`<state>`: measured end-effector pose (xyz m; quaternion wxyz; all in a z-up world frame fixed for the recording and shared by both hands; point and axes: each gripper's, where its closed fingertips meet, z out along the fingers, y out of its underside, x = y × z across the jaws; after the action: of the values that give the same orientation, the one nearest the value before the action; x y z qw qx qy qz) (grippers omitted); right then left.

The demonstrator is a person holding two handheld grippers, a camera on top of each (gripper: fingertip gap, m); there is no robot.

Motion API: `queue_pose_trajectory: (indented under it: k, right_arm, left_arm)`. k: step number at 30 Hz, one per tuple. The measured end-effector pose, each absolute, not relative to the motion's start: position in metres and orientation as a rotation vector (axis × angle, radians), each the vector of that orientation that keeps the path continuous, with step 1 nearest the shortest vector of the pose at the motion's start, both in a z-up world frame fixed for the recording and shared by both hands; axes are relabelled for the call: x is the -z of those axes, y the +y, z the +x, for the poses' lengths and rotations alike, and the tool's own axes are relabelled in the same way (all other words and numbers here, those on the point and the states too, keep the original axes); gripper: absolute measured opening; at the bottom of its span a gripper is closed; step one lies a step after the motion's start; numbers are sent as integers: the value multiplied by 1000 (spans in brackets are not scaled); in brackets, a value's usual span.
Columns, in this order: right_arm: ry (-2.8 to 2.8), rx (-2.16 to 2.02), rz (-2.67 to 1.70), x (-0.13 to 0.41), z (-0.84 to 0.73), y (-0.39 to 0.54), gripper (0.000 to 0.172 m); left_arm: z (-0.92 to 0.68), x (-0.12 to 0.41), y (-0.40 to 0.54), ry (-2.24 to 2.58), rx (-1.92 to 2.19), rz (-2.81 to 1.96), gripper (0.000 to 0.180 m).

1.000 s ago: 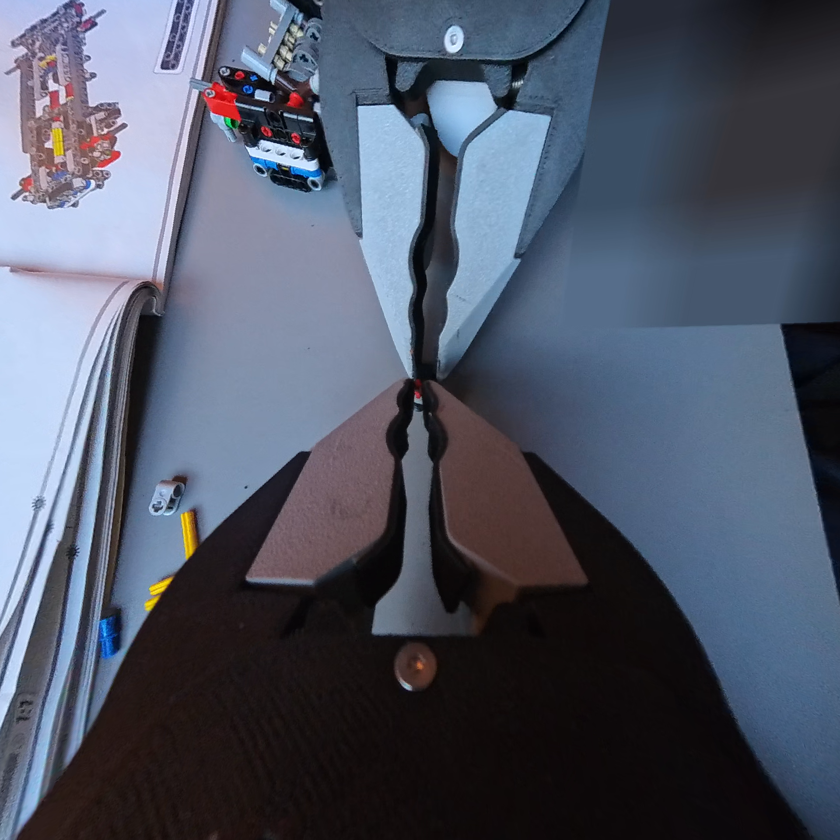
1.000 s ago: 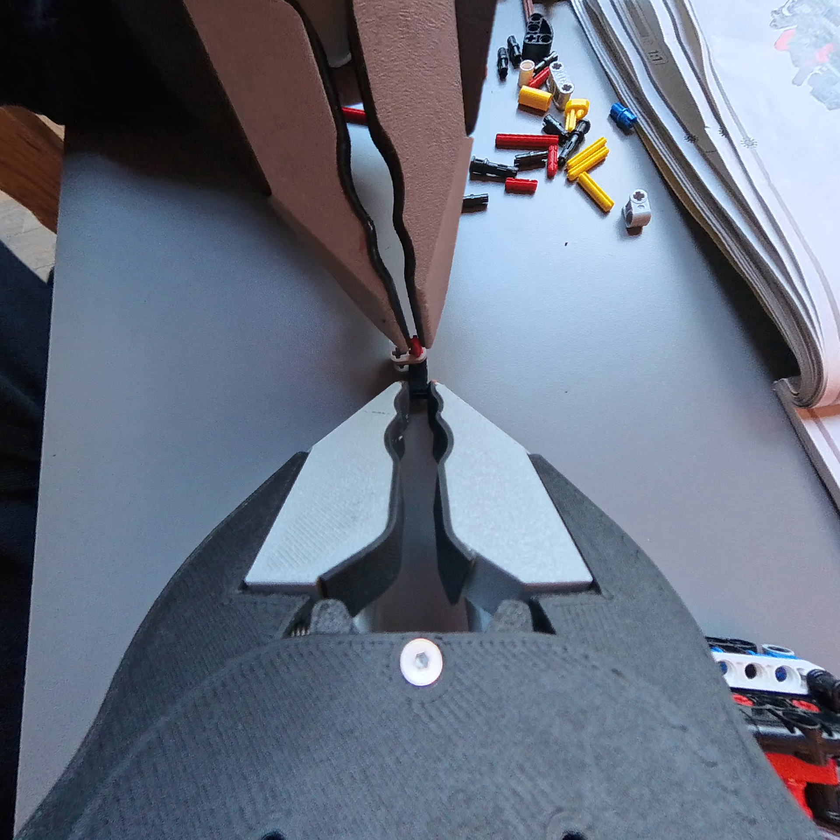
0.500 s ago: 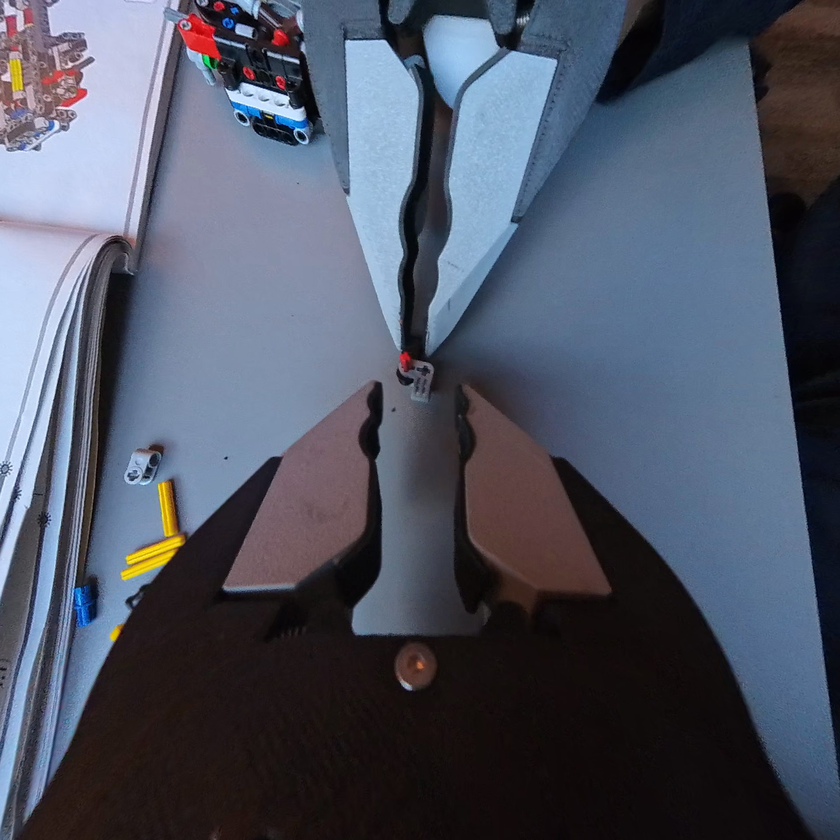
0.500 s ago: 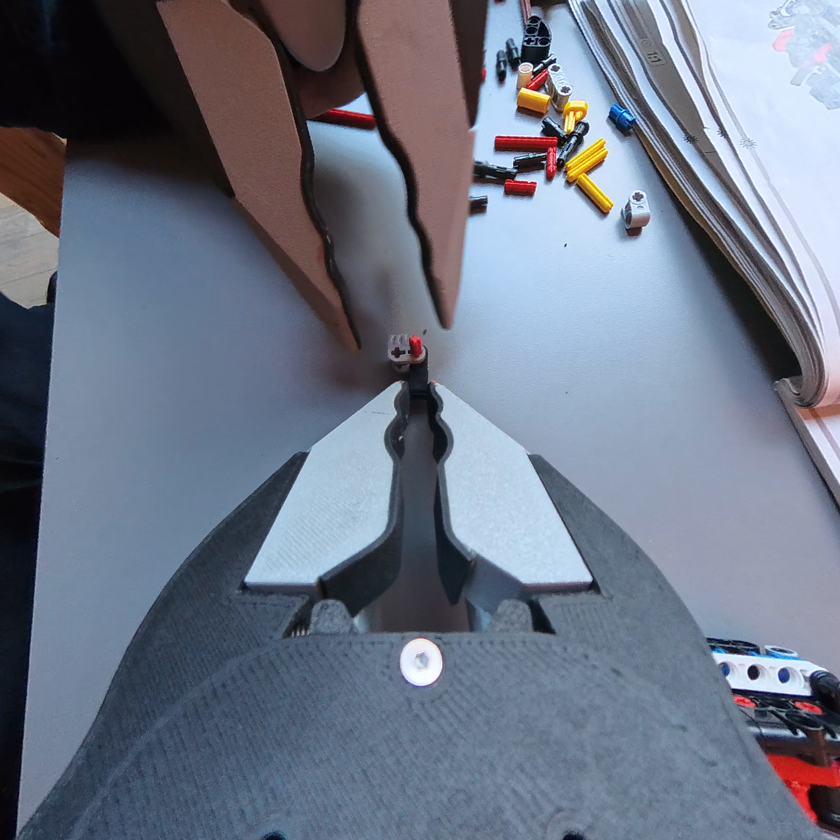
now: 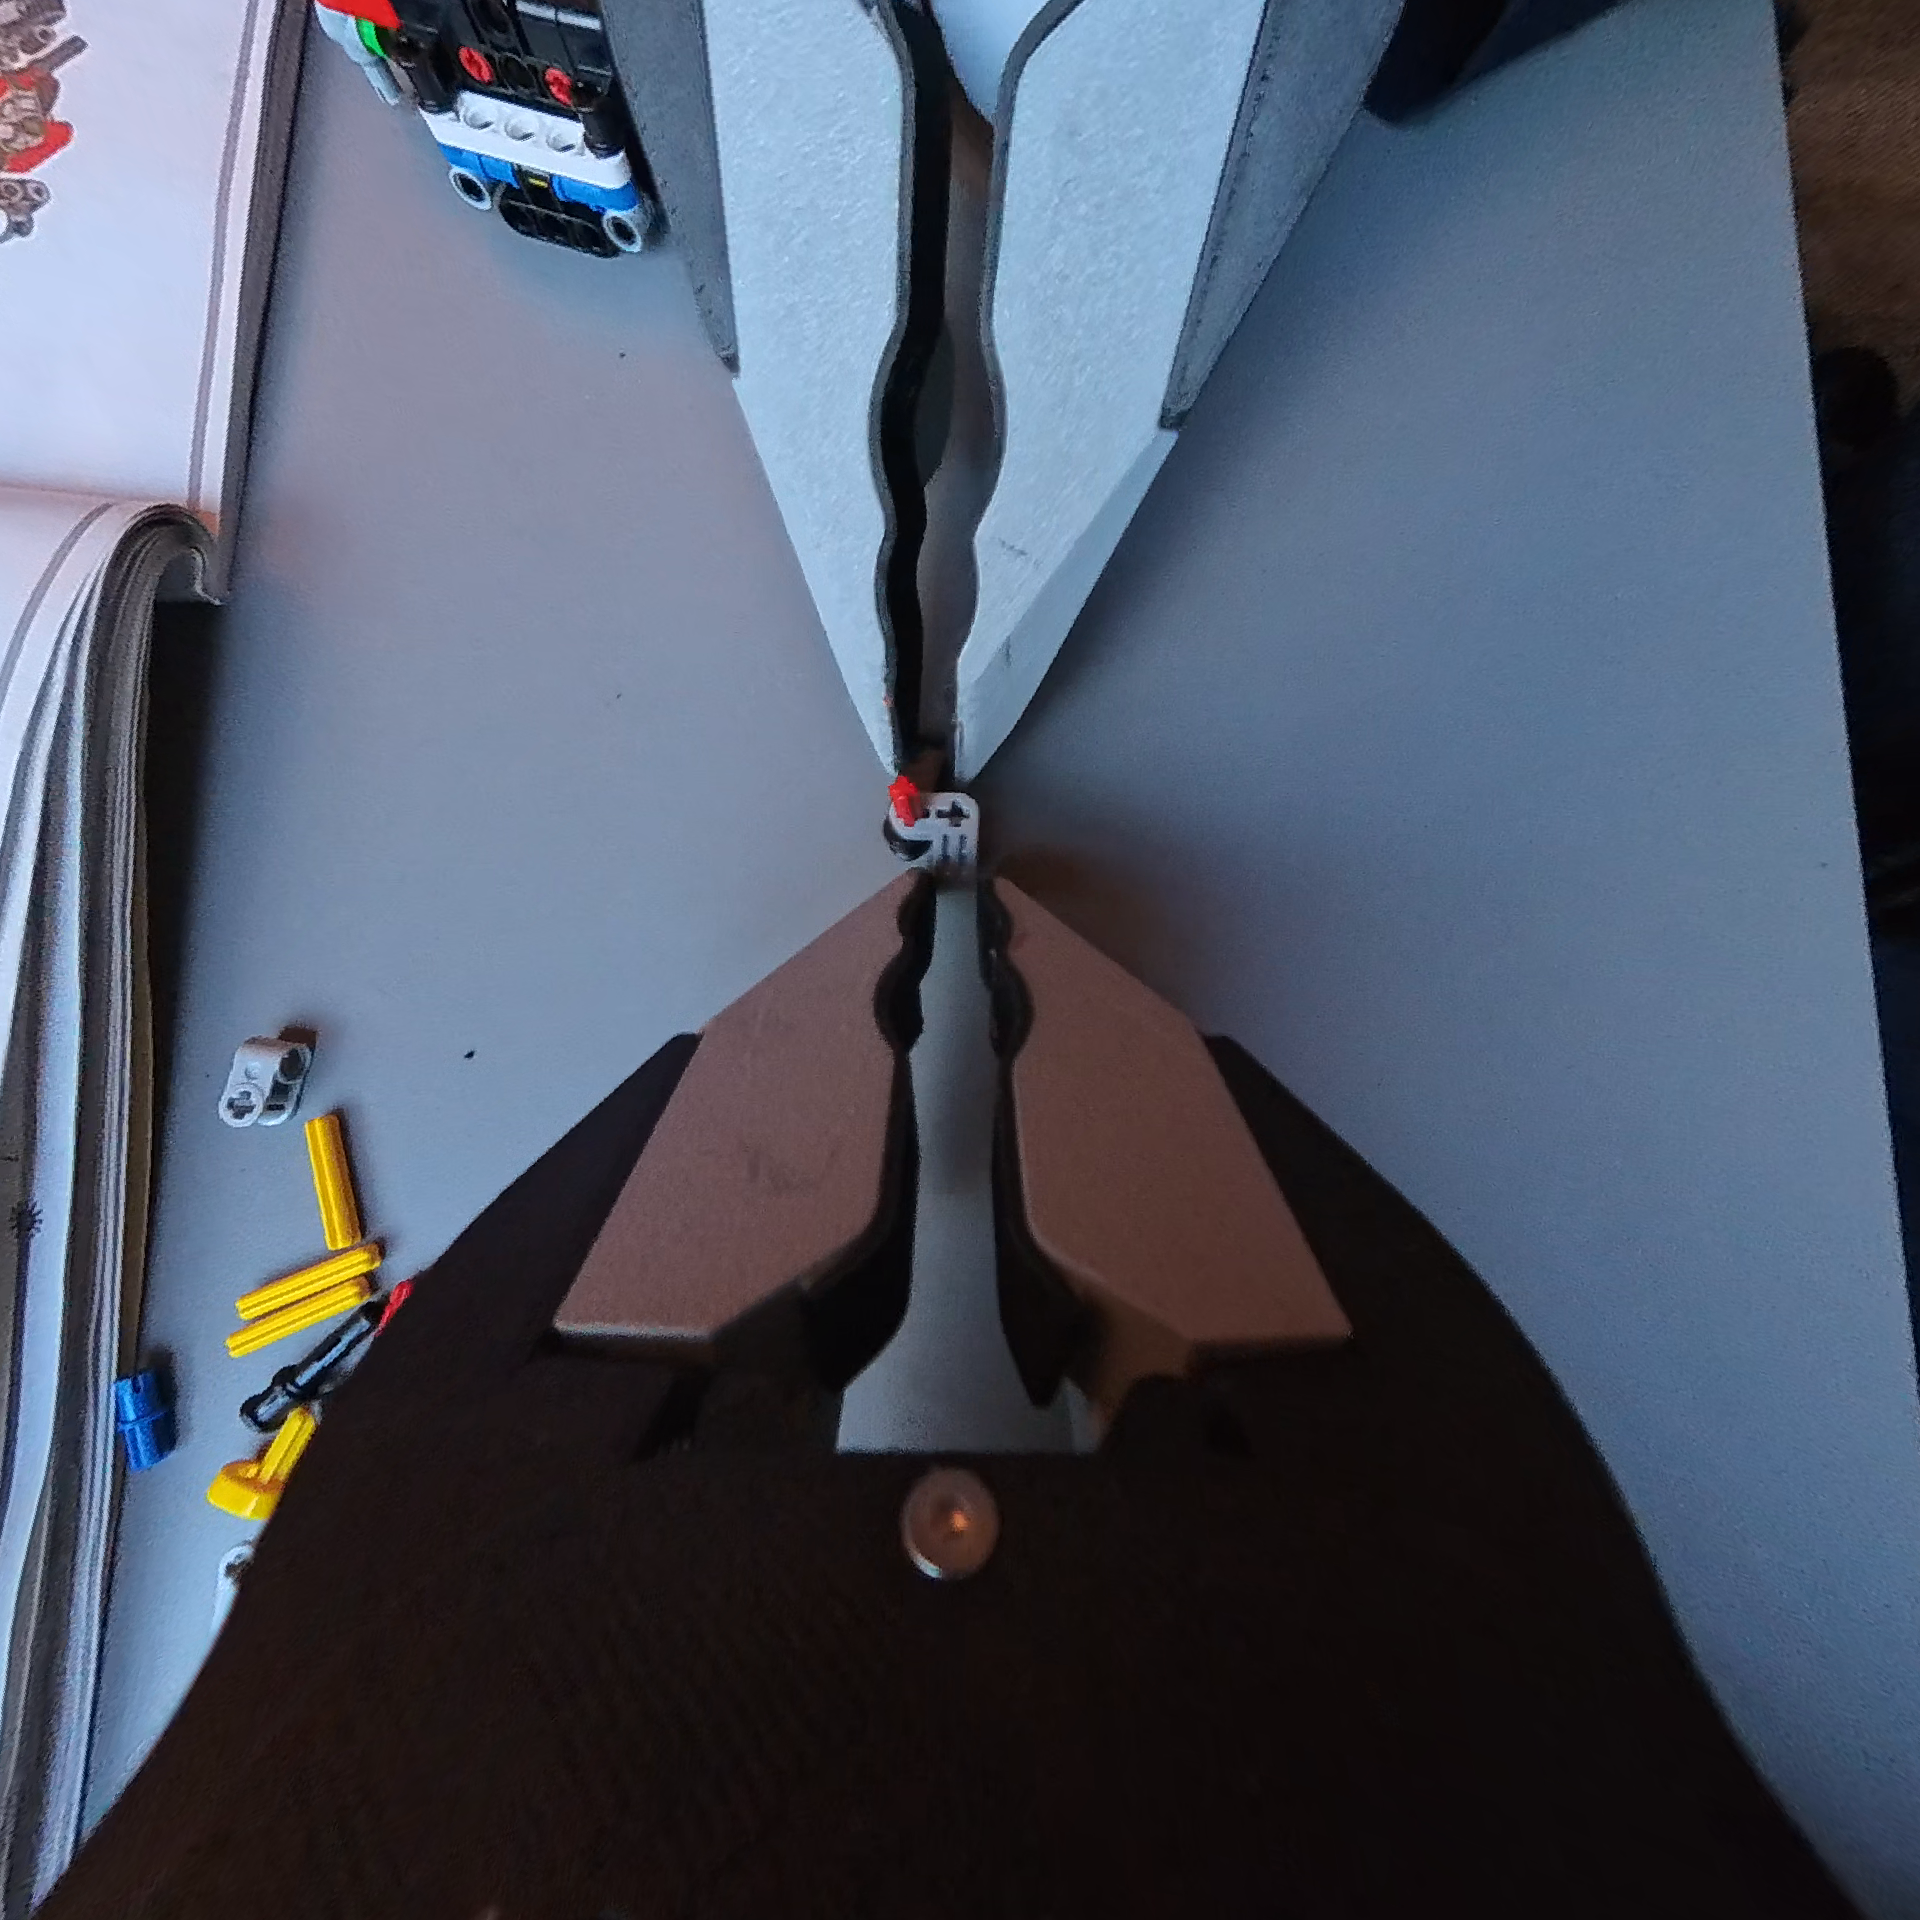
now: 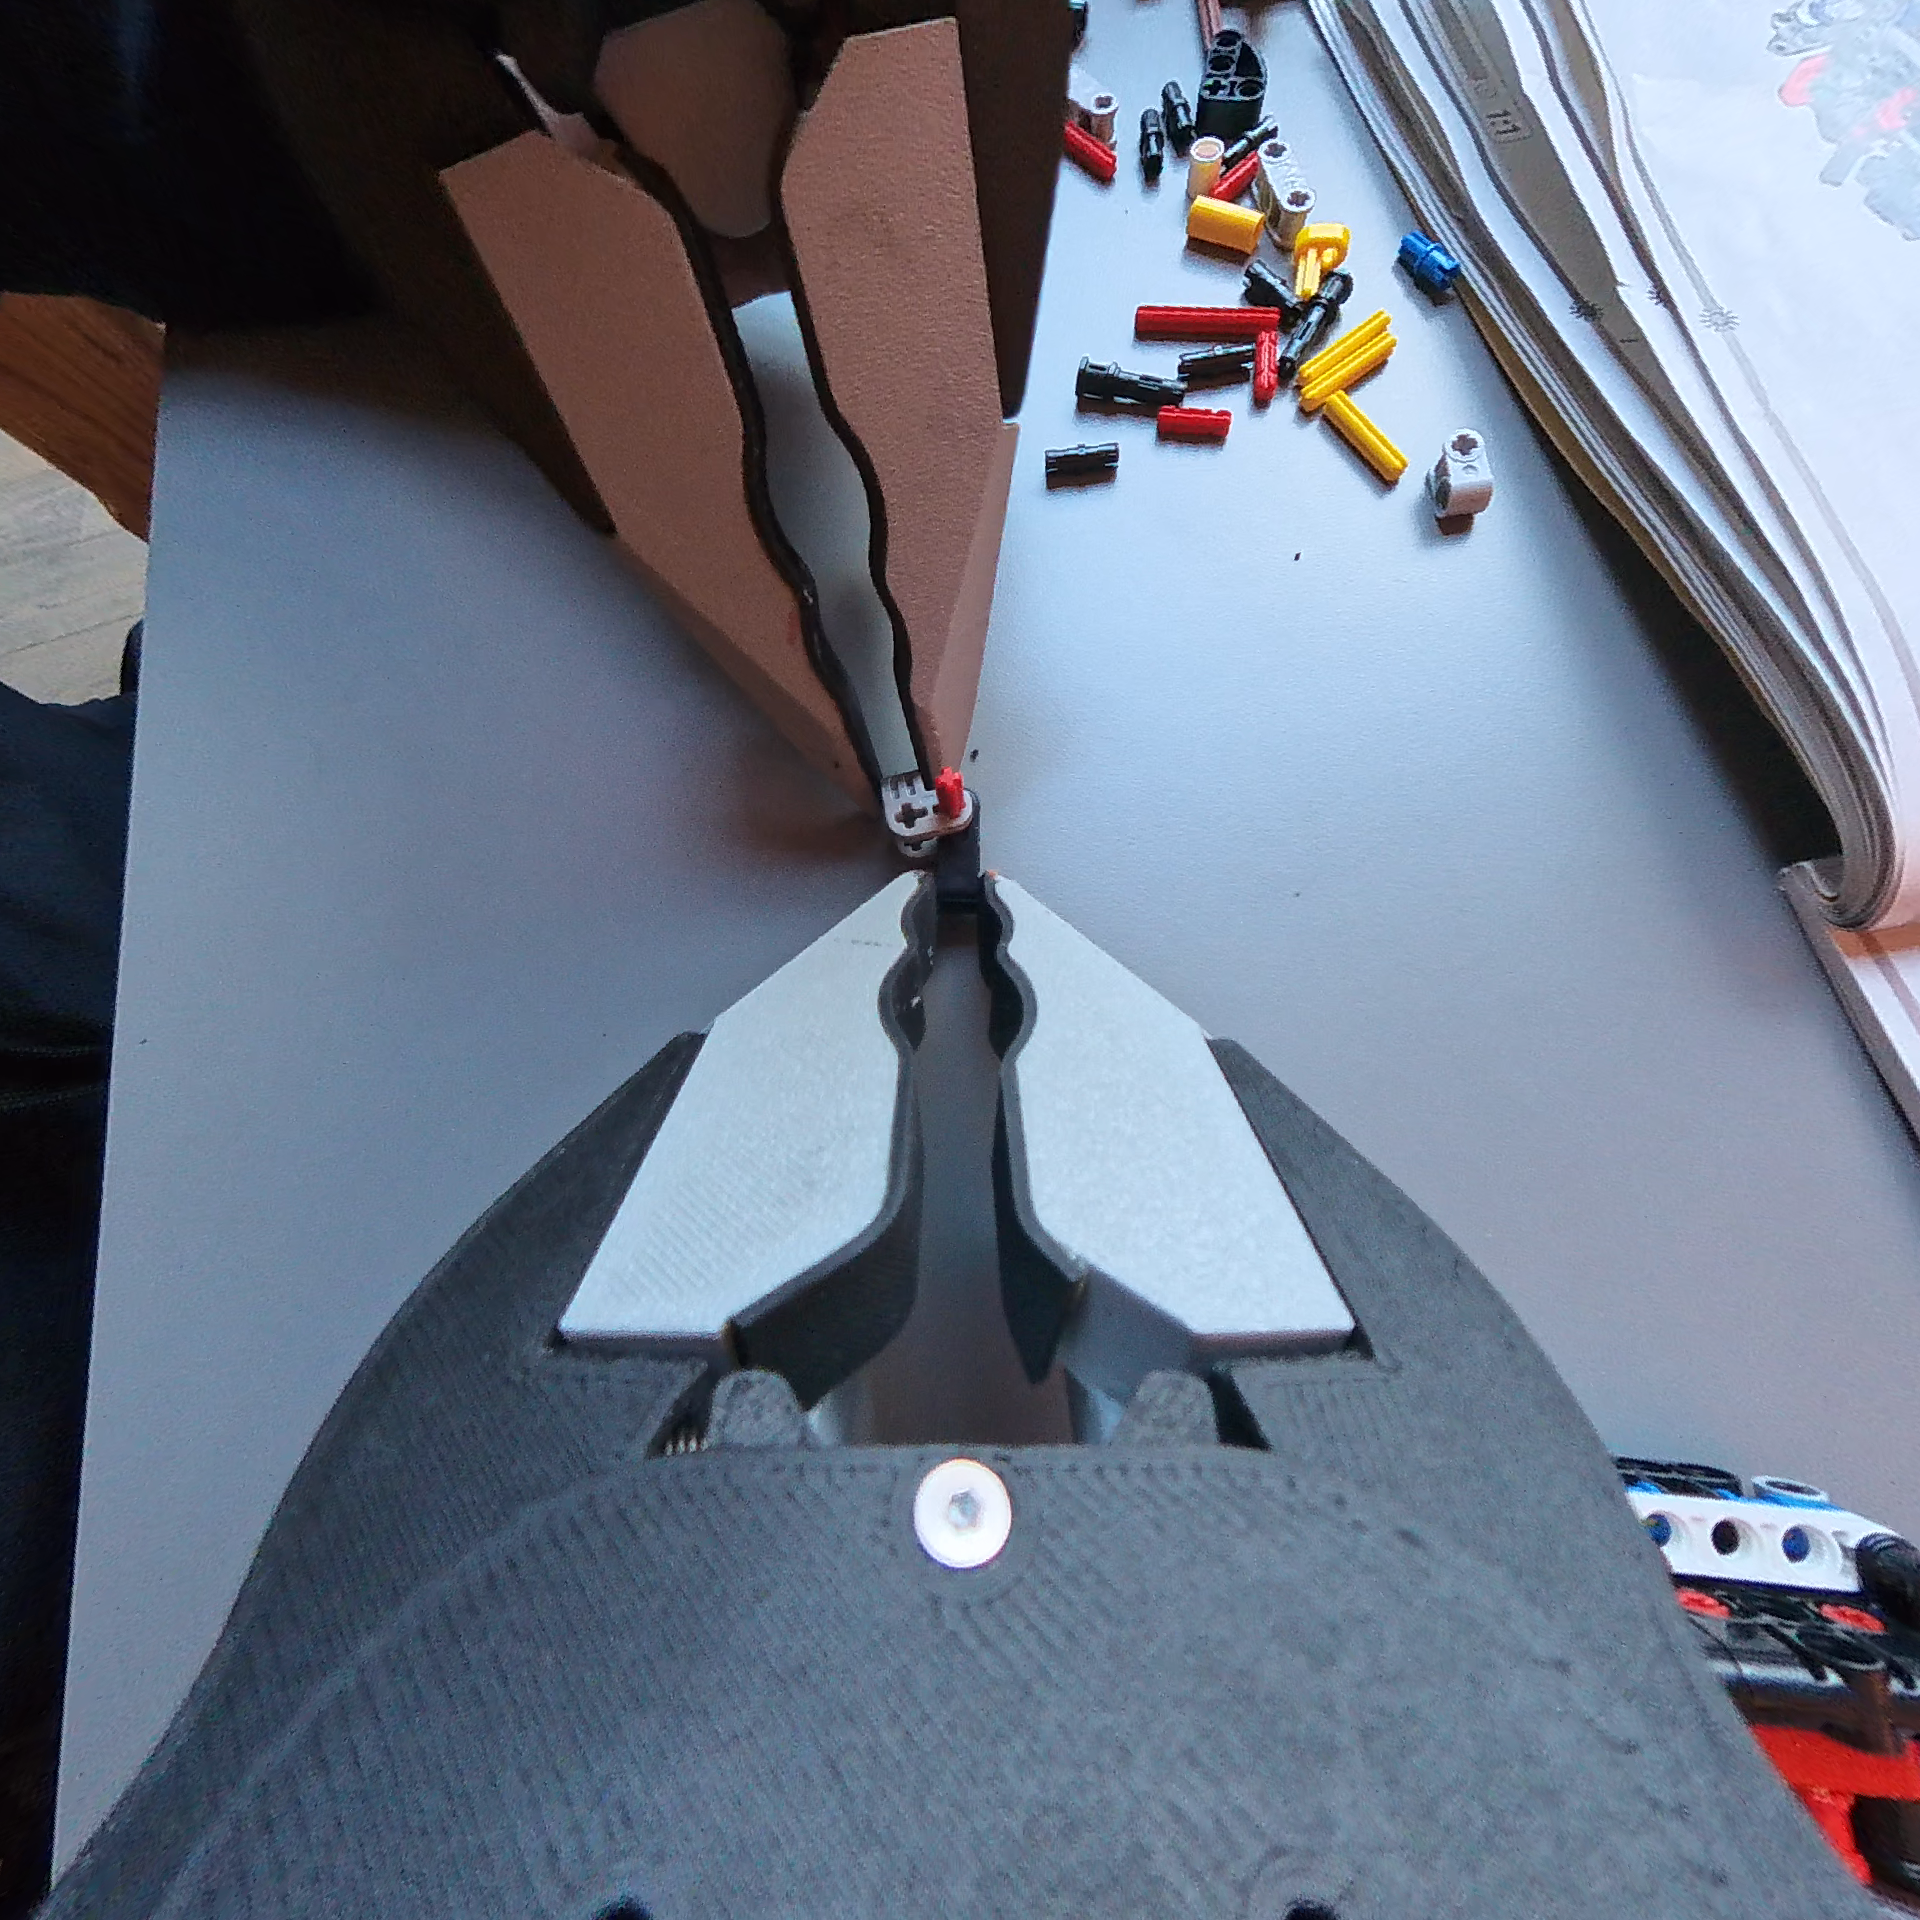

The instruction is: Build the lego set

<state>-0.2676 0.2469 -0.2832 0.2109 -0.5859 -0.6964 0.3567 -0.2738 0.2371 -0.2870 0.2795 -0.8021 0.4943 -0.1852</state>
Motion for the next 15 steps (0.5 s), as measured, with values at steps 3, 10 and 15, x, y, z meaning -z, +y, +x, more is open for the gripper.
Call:
queue_pose_trajectory:
  k: [3, 10, 15]
  right_arm:
    - [-1939, -1006, -1632, 283, -267, 247, 4]
    - [-1933, -1039, -1653, 282, -265, 247, 4]
    - [-1939, -1032, -1648, 283, -265, 247, 5]
  left_arm:
    - [-274, 287, 236, 1310, 563, -2150, 6]
    - [-274, 286, 237, 1274, 672, -2152, 6]
    - [-274, 286, 237, 1289, 665, -2131, 6]
